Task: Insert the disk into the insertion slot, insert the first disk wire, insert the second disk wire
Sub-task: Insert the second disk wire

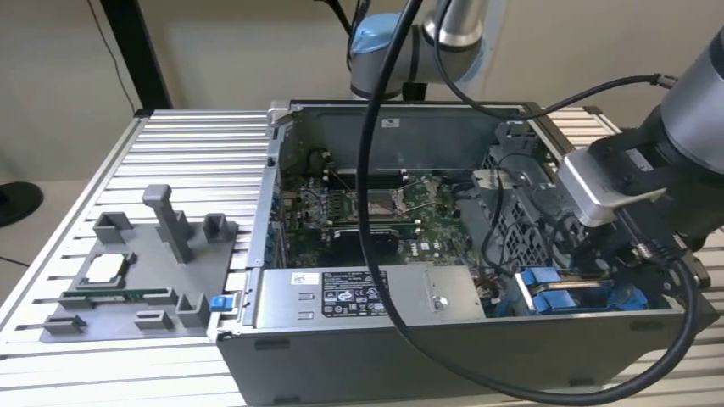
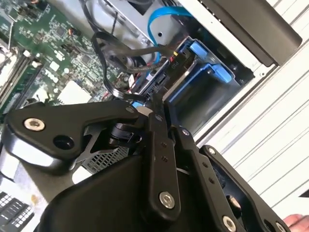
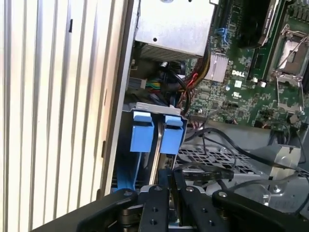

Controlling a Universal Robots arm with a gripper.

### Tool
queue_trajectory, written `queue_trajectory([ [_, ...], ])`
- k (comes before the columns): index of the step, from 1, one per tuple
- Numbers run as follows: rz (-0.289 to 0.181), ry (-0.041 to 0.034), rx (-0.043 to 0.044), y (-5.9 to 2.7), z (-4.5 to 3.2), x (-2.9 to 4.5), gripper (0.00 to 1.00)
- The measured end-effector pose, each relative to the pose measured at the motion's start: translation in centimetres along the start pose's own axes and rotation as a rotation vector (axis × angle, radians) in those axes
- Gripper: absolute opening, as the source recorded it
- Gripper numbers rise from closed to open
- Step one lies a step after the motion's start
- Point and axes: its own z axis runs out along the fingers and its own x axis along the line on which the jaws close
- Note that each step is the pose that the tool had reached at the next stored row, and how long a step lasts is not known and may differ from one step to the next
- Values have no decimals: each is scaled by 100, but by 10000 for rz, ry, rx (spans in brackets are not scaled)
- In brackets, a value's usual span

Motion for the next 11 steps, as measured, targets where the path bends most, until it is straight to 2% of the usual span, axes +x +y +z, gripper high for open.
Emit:
queue_trajectory([
  [2,-14,30,41,17,30,-9,0],
  [5,29,58,155,27,60,-16,0],
  [11,572,173,362,37,119,-5,0],
])
